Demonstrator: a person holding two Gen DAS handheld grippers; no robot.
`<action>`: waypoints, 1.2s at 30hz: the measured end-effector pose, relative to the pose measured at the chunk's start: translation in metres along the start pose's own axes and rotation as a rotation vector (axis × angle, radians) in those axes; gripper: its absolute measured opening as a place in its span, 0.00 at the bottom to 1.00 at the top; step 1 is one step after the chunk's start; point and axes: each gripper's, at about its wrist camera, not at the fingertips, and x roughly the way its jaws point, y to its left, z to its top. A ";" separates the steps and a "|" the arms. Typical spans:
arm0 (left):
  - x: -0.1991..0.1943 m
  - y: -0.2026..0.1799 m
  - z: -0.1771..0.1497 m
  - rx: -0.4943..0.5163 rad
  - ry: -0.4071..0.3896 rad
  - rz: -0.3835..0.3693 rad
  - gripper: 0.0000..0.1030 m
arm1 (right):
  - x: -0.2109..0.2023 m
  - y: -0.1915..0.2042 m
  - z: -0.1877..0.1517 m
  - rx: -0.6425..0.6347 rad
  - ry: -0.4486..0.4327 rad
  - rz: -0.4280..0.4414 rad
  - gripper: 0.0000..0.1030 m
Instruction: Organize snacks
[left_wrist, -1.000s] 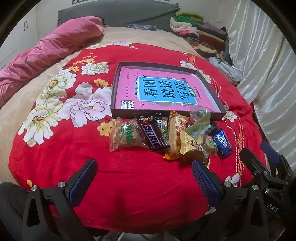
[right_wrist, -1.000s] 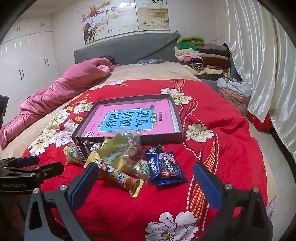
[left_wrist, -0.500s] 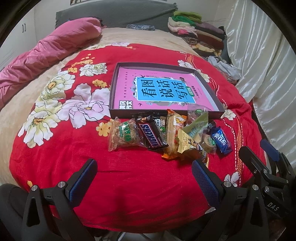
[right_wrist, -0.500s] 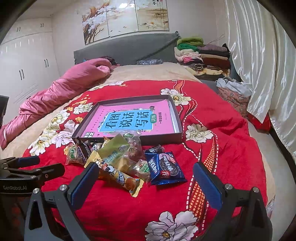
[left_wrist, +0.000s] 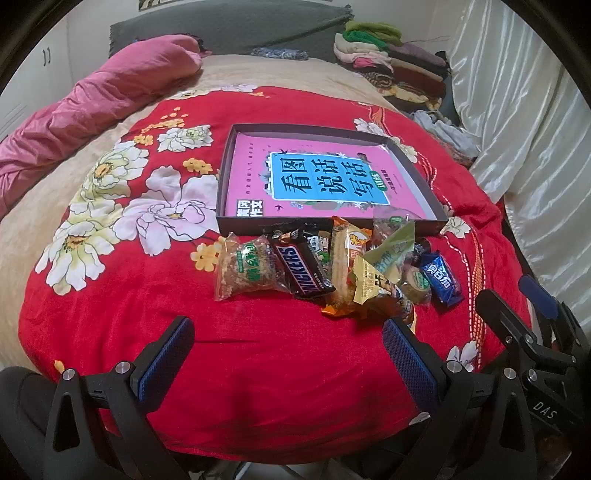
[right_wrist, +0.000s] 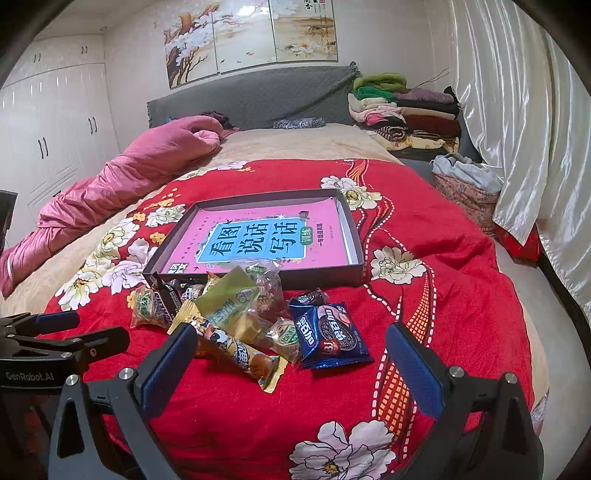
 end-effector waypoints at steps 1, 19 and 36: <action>0.000 0.000 0.000 0.002 0.001 0.003 0.98 | 0.000 0.000 0.000 0.000 0.000 0.000 1.00; 0.001 0.000 0.000 0.004 0.002 0.002 0.98 | 0.001 -0.001 -0.001 -0.001 0.010 0.000 1.00; 0.013 0.013 0.003 -0.026 0.007 0.005 0.98 | 0.016 -0.010 -0.001 0.039 0.060 0.004 1.00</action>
